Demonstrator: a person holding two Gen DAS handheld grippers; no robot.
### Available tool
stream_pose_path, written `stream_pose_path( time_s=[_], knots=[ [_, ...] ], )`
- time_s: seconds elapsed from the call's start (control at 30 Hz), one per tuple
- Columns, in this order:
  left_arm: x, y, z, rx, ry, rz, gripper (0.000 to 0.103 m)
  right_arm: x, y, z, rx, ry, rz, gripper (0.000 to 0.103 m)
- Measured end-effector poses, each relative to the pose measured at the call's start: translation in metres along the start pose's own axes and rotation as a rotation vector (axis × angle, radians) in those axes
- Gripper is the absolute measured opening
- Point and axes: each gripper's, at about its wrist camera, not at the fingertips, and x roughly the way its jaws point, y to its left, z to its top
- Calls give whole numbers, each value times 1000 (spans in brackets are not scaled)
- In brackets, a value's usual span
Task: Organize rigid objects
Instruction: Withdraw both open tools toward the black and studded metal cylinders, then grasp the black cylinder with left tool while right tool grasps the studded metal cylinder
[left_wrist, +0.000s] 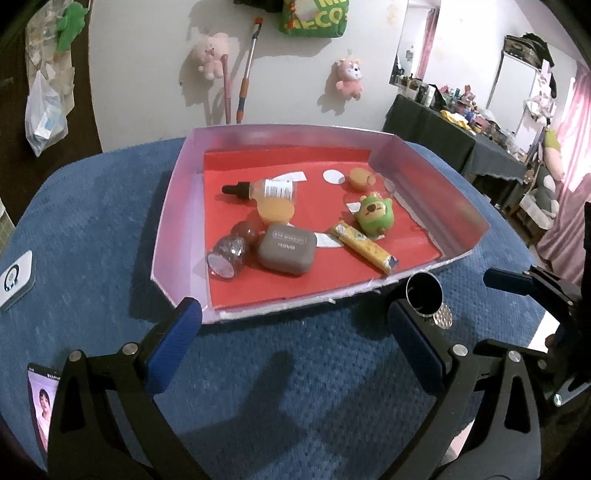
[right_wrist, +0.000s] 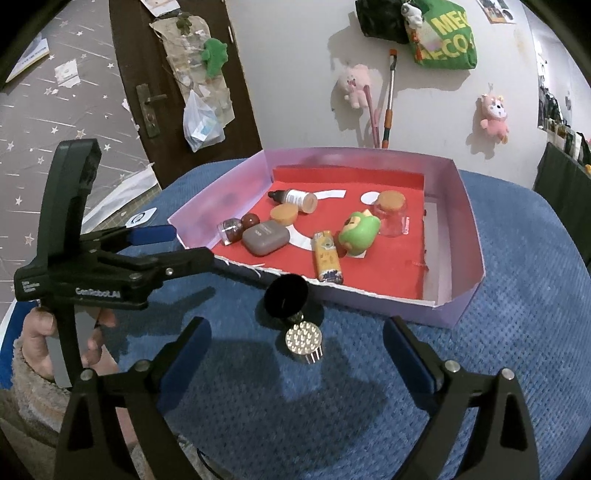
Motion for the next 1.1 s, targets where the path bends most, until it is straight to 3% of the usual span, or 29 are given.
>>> stream_pose_path(
  time_s=[0.23,0.33,0.47,0.63,0.9,1.1],
  knots=[
    [2,1,-11,-2,20,-4,103,9,2,-7,-7,27,-16,95],
    [1,-1,-14,1,19,-19,103,15,1,-10,-9,48,-23,78],
    [2,-6,-15,16,21,-7,101,25,1,-16,-14,83,-32,69],
    [5,-14,-14,25,26,-62,101,35,1,-22,-21,104,-48,60],
    [15,-42,-13,67,49,-142,101,45,-4,-23,-5,108,-65,58],
    [27,-60,-5,91,45,-162,99,46,-3,-25,-27,97,-83,55]
  ],
)
